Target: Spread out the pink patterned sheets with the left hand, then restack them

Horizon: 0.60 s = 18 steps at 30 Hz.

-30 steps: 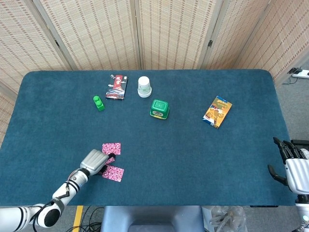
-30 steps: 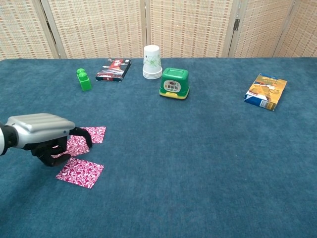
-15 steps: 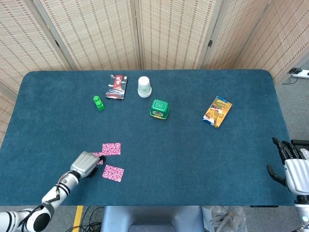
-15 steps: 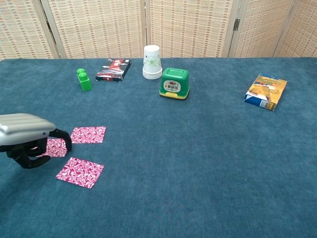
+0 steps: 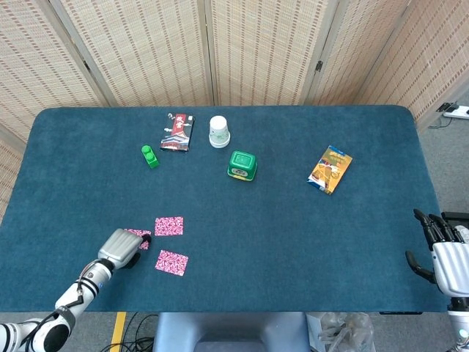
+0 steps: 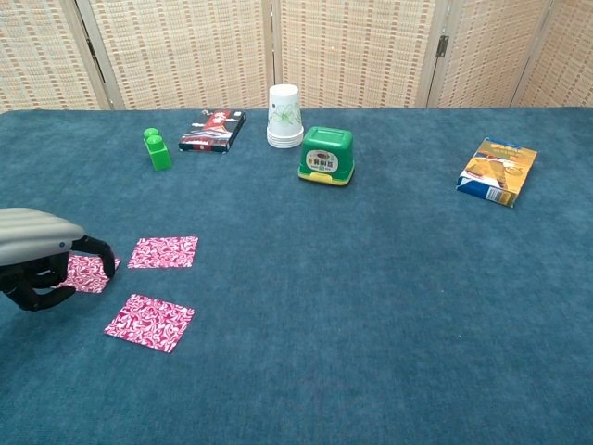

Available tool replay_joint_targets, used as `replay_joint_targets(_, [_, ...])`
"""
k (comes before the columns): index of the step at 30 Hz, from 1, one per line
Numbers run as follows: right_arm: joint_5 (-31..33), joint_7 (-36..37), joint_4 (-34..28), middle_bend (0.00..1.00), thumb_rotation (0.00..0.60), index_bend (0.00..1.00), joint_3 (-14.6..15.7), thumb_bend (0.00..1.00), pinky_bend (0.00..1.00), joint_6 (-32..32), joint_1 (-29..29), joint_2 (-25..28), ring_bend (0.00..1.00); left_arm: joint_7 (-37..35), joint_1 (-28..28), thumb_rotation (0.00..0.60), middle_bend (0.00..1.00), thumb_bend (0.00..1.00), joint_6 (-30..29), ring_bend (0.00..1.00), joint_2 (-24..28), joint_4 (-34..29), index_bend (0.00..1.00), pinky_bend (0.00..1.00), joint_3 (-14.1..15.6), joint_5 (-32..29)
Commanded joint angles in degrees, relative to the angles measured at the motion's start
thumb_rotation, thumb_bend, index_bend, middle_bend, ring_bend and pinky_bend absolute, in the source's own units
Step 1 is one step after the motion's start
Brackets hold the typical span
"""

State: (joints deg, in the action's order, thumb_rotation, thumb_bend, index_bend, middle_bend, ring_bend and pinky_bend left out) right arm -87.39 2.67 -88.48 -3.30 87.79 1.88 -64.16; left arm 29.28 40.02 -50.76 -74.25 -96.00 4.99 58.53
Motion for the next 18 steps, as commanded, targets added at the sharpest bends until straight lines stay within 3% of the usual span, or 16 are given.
replay_joint_targets(1, [0.00,0.04,-0.01,0.22,0.600,0.06,-0.02,0.38,0.19,-0.02,0.02,0.03,0.13,-1.19,-0.33,0.600,0.97,0.56,-0.93,0.93,0.09,-0.23,0.31,1.00,-0.73,1.64])
replay_joint_targets(9, [0.02,0.29,0.14,0.22,0.600,0.06,-0.03,0.39,0.19,-0.10,0.04,0.15,0.13,-5.00,-0.49,0.600,0.97,0.55,-3.75,0.93,-4.84,4.46,0.31,1.00,-5.00,3.95])
replay_joint_targets(13, [0.17,0.53,0.28,0.22,0.600,0.06,-0.06,0.39,0.19,-0.03,-0.09,0.23,0.13,-3.99,0.21,0.600,0.97,0.37,-4.06,0.93,-8.37,7.34,0.30,1.00,-6.96,2.16])
replay_joint_targets(18, [0.29,0.76,0.51,0.22,0.600,0.06,-0.06,0.39,0.19,-0.24,-0.05,0.22,0.13,-1.44,1.58,0.600,0.97,0.32,-2.74,0.93,-11.50,10.33,0.31,1.00,-8.46,-1.83])
